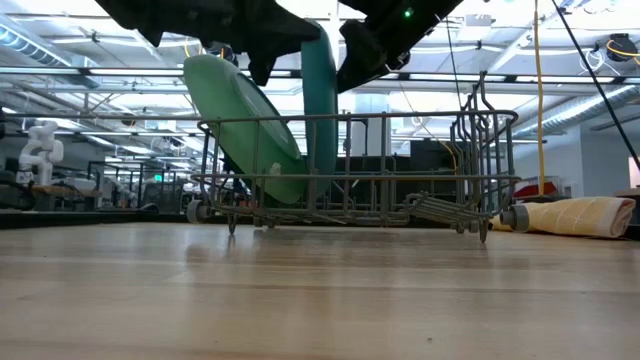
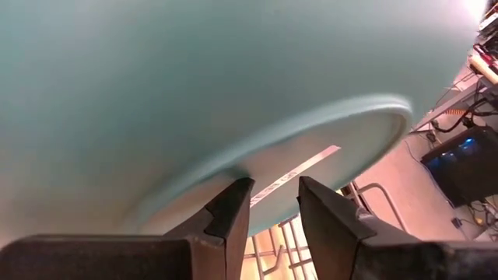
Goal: Sort dishes
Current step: Put the blue plate into the dish rack, then put the black plate into the dish rack
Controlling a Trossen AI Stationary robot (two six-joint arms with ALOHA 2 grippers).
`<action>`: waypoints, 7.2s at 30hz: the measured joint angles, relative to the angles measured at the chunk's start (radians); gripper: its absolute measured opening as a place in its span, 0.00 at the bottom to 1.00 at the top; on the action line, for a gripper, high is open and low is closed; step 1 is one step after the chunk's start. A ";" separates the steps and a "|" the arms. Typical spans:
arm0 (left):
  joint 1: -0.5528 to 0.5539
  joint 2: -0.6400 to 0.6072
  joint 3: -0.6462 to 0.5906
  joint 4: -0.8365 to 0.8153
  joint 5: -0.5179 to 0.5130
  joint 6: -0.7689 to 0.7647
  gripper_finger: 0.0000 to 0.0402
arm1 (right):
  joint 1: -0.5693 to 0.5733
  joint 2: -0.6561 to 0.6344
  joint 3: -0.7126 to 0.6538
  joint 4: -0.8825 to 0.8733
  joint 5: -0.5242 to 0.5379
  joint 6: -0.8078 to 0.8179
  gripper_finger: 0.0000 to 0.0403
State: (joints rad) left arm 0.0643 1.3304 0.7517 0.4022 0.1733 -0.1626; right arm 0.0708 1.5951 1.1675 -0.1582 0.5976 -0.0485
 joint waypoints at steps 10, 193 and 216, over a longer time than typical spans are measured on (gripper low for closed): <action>0.002 0.000 -0.001 -0.010 0.018 0.014 0.01 | 0.002 -0.005 0.000 -0.041 0.013 0.003 0.27; -0.235 0.015 0.172 -0.053 -1.069 0.549 0.83 | -0.002 -0.019 0.001 -0.133 0.052 0.062 0.27; -0.575 -0.015 0.164 -0.541 -1.041 -0.016 0.18 | 0.061 -0.019 0.089 -0.184 -0.169 0.059 0.27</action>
State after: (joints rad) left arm -0.5109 1.3156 0.9159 -0.1384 -0.8673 -0.1790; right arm 0.1317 1.5757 1.2565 -0.3425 0.4284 0.0105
